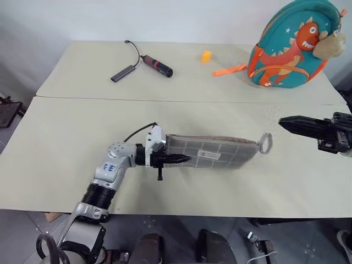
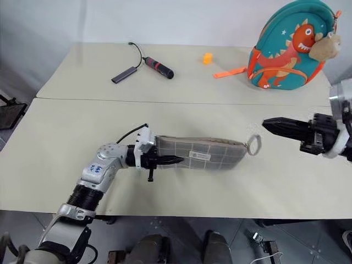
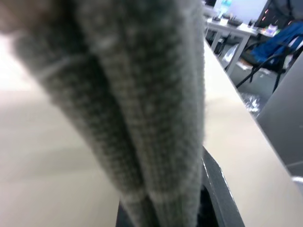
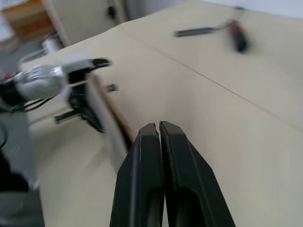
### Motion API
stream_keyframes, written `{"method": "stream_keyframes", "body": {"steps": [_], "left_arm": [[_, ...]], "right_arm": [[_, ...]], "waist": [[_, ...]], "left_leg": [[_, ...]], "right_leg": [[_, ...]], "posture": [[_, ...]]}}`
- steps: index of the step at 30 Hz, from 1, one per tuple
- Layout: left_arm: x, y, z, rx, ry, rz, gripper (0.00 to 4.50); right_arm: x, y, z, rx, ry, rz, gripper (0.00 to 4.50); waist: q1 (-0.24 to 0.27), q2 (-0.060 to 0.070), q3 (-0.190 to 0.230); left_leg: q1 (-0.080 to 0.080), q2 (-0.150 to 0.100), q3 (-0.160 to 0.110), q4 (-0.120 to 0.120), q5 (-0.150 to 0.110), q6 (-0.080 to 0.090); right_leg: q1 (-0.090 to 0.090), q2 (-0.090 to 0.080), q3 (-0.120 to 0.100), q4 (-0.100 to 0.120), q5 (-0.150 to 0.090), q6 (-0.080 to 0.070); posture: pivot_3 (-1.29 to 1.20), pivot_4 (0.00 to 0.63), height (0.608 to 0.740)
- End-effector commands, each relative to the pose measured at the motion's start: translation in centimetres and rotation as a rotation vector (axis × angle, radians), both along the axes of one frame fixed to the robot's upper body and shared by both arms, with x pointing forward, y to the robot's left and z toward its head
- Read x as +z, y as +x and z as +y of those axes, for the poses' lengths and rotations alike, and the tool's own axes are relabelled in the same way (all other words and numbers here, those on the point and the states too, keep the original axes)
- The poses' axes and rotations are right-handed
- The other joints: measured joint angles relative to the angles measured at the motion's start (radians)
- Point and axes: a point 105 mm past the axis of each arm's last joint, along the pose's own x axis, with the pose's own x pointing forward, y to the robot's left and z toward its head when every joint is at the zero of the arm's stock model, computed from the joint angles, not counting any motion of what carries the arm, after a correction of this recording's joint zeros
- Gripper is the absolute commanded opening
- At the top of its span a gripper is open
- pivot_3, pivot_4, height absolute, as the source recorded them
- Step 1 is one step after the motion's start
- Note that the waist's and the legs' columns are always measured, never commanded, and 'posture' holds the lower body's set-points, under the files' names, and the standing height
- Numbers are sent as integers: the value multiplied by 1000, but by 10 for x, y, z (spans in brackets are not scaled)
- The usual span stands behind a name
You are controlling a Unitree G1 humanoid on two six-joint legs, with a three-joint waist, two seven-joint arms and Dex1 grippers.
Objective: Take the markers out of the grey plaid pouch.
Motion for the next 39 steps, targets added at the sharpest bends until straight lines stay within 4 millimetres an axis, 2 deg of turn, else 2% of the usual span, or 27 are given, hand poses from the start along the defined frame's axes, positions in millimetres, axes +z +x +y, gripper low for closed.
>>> {"method": "stream_keyframes", "body": {"steps": [1, 3, 6, 10, 16, 19, 30, 36, 39], "left_arm": [[3, -5, -9, -25, 36, -47, 0], [1, -7, -10, -25, 44, -44, 0], [-6, -12, -12, -28, 51, -34, 0], [-11, -15, -13, -35, 80, -52, 0], [-8, -14, -14, -12, 59, -44, 0], [-9, -15, -14, -3, 59, -36, 0], [-12, -14, -8, 33, 56, 10, 0], [-10, -11, -7, 59, 35, 45, 0], [-12, -11, -6, 58, 47, 61, 0]], "right_arm": [[-2, -5, 38, 137, -46, -37, 43], [-3, -3, 54, 176, -56, -52, 43], [-16, 4, 82, 234, -147, -84, 43], [-21, 14, 93, 231, -158, -67, 43], [-35, 25, 93, 196, -191, -37, 43], [-43, 19, 94, 254, -220, -62, 43], [-36, 18, 87, 279, -132, -241, 43], [-56, 15, 75, 313, -261, -283, 43], [-54, 12, 74, 342, -253, -332, 43]], "waist": [[-2, 0, 0], [0, 0, 0], [-2, 0, 0], [2, 0, 0], [-1, 0, 0], [-1, 0, 0], [-3, 0, 0], [-3, 0, 0], [-3, 0, 0]], "left_leg": [[0, 0, 0, 0, 0, 0], [0, -1, 0, 0, 0, 0], [0, 0, 0, 1, 0, 0], [-1, -1, -1, 1, 0, 0], [-2, -1, -2, 3, 0, 0], [-2, -1, -2, 3, 0, 0], [-1, -1, -2, 4, 0, 0], [-1, 0, -2, 5, 0, 0], [-1, -1, -1, 5, 0, 0]], "right_leg": [[0, 0, 1, 0, 0, 0], [0, -1, 1, 0, 0, 1], [0, -1, 0, 0, 0, 0], [0, -1, 0, 0, 0, 0], [0, -1, -1, 1, 0, 0], [0, -1, -1, 1, 0, 0], [1, 0, -1, 2, 0, 0], [1, 0, -1, 2, 0, 0], [1, 0, -1, 3, 0, 0]], "posture": [[0, 150, 740], [0, 150, 740], [0, 150, 740], [0, 150, 740], [0, 150, 740], [0, 150, 740], [0, 150, 740], [0, 150, 740], [0, 150, 740]]}}
